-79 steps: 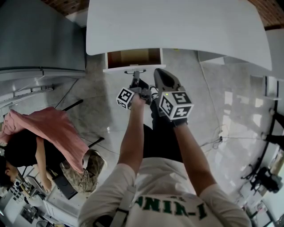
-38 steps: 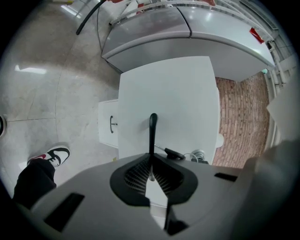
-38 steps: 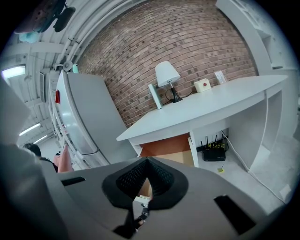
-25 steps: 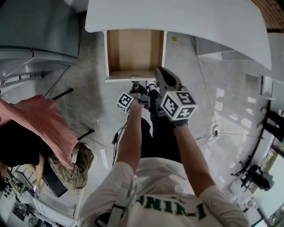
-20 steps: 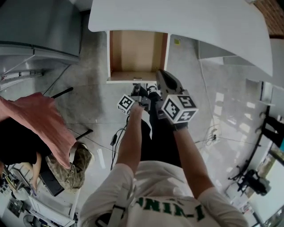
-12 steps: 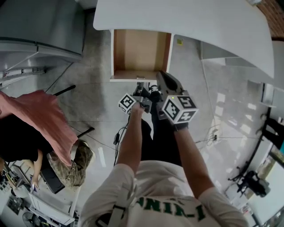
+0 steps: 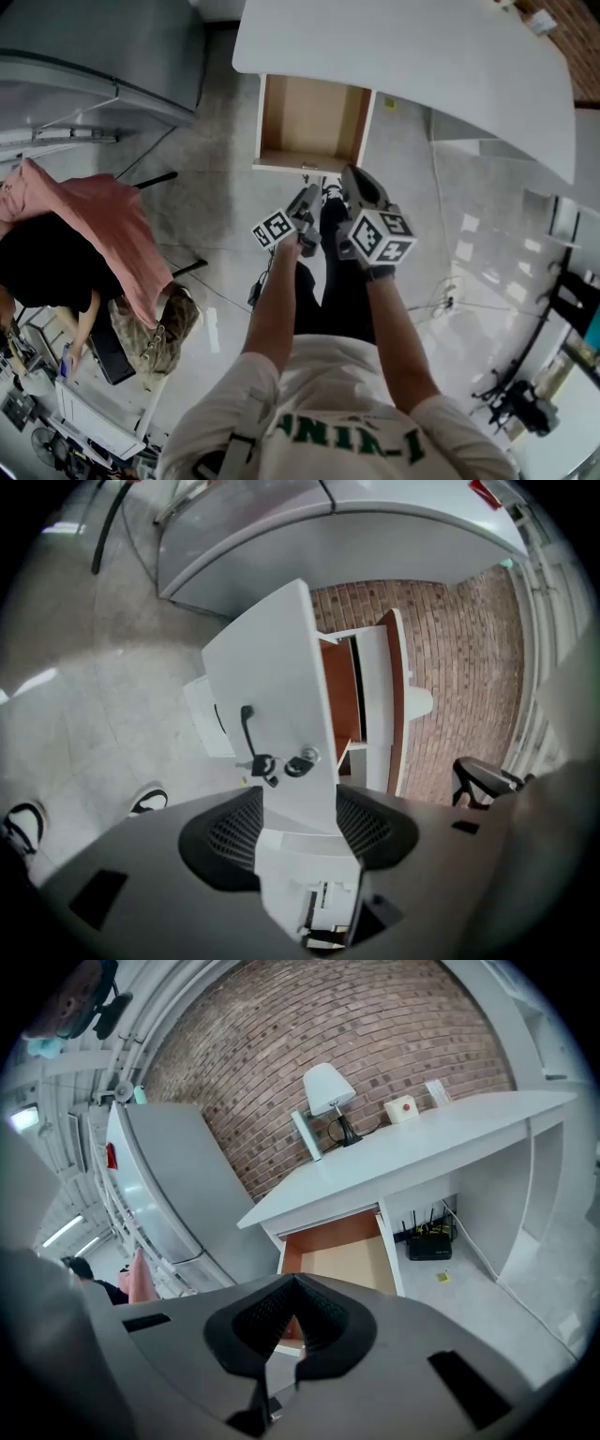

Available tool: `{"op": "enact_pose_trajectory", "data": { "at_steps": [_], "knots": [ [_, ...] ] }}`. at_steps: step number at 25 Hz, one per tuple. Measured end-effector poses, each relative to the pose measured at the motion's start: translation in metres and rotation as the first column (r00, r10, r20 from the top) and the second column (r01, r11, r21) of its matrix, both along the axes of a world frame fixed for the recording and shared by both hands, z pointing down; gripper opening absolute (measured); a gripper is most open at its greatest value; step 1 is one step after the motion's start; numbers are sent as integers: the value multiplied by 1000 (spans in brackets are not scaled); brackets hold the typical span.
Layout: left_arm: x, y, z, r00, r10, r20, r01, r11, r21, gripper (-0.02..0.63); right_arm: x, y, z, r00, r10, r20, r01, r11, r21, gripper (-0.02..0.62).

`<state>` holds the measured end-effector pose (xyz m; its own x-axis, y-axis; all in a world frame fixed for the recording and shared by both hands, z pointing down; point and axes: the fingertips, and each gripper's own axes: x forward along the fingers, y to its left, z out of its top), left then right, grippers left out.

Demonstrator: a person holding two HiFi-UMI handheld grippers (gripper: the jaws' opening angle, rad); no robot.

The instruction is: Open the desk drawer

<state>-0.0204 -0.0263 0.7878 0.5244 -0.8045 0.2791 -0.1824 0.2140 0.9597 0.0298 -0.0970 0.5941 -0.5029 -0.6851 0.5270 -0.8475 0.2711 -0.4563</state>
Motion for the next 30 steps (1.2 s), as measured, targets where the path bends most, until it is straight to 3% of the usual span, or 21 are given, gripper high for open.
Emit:
{"op": "enact_pose_trajectory", "data": {
  "at_steps": [3,8,10,12,16,21,30],
  "knots": [
    [-15,10,-24,987,74,140,-75,997,-3,225,-4,2,-16,1000,-1,0,1,1000,11,2],
    [-44,21,-86,912,152,381,-166,986,4,225,-3,7,-47,999,-41,-27,42,998,54,2],
    [-59,24,-111,864,174,472,-205,979,14,225,-8,13,-57,995,-80,-59,84,994,74,2],
    [-77,14,-136,800,180,573,-247,968,41,224,-13,9,-67,993,-97,-70,104,989,104,2],
    [-90,-6,-197,681,140,719,-314,943,114,222,-6,2,-96,993,-89,-74,100,983,155,2],
    [-96,-25,-290,575,-5,818,-354,900,254,214,6,0,-144,993,-75,-96,97,961,259,2],
    [-120,-28,-411,446,-240,862,-362,833,419,124,17,5,-222,993,-19,-119,69,904,423,0]
  ]
}}
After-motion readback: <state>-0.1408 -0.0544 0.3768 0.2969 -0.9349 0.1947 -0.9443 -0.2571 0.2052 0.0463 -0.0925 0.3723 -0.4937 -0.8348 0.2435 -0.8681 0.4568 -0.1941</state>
